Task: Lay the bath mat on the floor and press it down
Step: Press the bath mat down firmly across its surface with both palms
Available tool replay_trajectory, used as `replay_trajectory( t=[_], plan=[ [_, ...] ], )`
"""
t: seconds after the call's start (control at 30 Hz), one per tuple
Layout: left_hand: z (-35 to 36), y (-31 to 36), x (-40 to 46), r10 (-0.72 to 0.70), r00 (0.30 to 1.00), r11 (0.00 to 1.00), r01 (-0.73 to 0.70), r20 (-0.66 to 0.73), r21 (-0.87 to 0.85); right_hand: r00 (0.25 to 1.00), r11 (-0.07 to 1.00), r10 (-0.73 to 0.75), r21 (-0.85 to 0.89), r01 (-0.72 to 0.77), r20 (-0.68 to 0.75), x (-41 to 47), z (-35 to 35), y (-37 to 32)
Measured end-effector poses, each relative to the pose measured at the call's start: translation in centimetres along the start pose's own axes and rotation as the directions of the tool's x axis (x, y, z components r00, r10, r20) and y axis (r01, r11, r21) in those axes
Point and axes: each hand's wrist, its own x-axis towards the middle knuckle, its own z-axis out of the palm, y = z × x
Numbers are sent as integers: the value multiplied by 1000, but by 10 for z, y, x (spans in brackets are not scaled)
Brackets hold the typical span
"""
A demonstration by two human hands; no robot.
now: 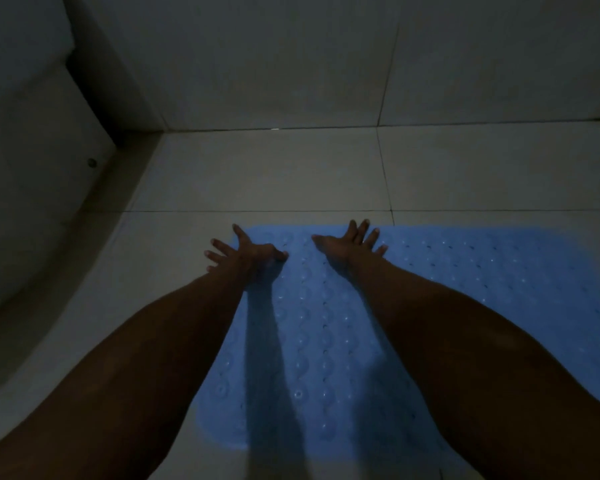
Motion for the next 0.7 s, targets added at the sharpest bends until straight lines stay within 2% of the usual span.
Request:
replay_trajectory(
  t=[0.23,0.4,0.53,0.7],
  plan=[
    [-15,18,11,17,997,1000,-17,82,8,985,999,47,-6,-49,-163,8,20,-9],
    [-23,13,19,144,975,983,-161,170,93,968,995,100,11,-100,-229,11,25,-14],
    [-18,6,26,198,969,977,-206,151,45,943,976,213,98,-194,-257,15,17,-32],
    [-10,10,32,157,978,987,-159,136,2,924,954,292,140,-264,-248,13,9,-50]
  ],
)
